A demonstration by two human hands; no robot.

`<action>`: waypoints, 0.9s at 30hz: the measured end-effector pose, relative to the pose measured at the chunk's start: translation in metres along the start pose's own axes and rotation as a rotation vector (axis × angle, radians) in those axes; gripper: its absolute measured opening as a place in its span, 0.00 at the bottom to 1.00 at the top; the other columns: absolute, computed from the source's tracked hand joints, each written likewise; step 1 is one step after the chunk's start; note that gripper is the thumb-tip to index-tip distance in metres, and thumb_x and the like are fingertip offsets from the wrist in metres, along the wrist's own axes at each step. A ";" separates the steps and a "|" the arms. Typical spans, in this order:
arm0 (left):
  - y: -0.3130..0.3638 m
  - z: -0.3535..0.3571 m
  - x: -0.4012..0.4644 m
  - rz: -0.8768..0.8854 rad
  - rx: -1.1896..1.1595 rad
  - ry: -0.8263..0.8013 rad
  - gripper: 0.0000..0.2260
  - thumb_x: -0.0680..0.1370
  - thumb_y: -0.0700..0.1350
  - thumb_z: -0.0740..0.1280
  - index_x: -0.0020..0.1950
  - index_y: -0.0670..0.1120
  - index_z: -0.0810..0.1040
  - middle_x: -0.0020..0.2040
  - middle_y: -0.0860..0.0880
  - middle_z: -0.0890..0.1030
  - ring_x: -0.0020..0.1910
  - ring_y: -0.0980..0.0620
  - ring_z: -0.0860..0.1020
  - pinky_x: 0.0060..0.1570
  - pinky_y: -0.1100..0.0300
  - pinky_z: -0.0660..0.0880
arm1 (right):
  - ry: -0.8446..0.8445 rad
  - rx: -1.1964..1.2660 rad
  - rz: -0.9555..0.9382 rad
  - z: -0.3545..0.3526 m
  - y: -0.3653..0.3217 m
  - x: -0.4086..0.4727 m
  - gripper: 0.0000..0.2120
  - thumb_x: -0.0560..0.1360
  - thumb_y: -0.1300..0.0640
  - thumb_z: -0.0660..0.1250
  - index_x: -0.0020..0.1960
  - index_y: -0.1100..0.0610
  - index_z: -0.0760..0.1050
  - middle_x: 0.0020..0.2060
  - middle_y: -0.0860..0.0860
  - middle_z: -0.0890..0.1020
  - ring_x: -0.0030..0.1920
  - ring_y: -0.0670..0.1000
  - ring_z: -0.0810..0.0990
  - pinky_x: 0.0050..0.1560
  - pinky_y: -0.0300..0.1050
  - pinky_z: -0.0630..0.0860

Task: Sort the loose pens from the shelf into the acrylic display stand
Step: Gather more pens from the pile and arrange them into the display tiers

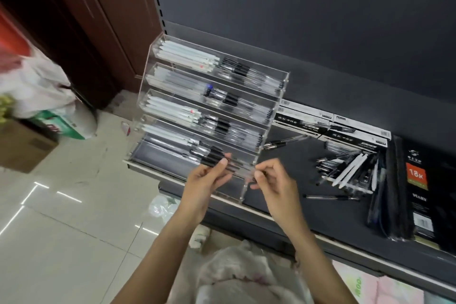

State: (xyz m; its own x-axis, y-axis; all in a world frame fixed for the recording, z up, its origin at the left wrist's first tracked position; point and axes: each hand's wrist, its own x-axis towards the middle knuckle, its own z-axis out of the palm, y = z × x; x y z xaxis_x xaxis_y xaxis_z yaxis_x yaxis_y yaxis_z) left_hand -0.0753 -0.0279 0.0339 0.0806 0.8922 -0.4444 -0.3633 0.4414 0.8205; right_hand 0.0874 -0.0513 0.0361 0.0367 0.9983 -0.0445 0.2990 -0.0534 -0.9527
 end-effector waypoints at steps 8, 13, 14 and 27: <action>0.005 -0.065 0.023 -0.030 0.082 0.013 0.20 0.74 0.44 0.70 0.52 0.26 0.75 0.49 0.45 0.85 0.50 0.49 0.83 0.49 0.61 0.79 | -0.019 -0.429 -0.079 0.049 -0.006 0.011 0.07 0.74 0.55 0.70 0.51 0.51 0.80 0.43 0.39 0.82 0.44 0.36 0.79 0.44 0.31 0.74; 0.009 -0.078 0.037 -0.084 0.064 0.020 0.08 0.75 0.42 0.69 0.48 0.38 0.83 0.45 0.43 0.85 0.45 0.52 0.83 0.48 0.63 0.79 | 0.157 -0.734 -0.148 0.062 -0.013 0.023 0.03 0.73 0.56 0.71 0.46 0.50 0.81 0.42 0.42 0.83 0.42 0.44 0.80 0.41 0.39 0.76; 0.011 -0.081 0.040 -0.087 0.043 0.029 0.08 0.75 0.42 0.69 0.49 0.38 0.83 0.46 0.44 0.85 0.46 0.53 0.83 0.48 0.64 0.79 | 0.221 -0.805 -0.163 0.056 -0.013 0.026 0.03 0.72 0.57 0.72 0.45 0.51 0.81 0.41 0.44 0.83 0.40 0.45 0.80 0.41 0.40 0.75; 0.023 -0.099 0.056 -0.117 0.042 0.012 0.09 0.76 0.42 0.68 0.53 0.40 0.82 0.46 0.46 0.85 0.48 0.53 0.83 0.49 0.63 0.79 | 0.068 -1.583 -0.351 0.051 -0.006 0.050 0.14 0.57 0.72 0.71 0.38 0.57 0.81 0.32 0.51 0.79 0.29 0.52 0.77 0.42 0.45 0.67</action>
State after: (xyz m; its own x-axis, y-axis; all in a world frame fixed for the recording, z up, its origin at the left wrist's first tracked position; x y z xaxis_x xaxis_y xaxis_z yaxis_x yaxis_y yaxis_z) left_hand -0.1712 0.0224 -0.0079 0.1094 0.8332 -0.5420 -0.3131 0.5464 0.7768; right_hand 0.0389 0.0002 0.0244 -0.2148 0.9650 0.1503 0.9292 0.1545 0.3359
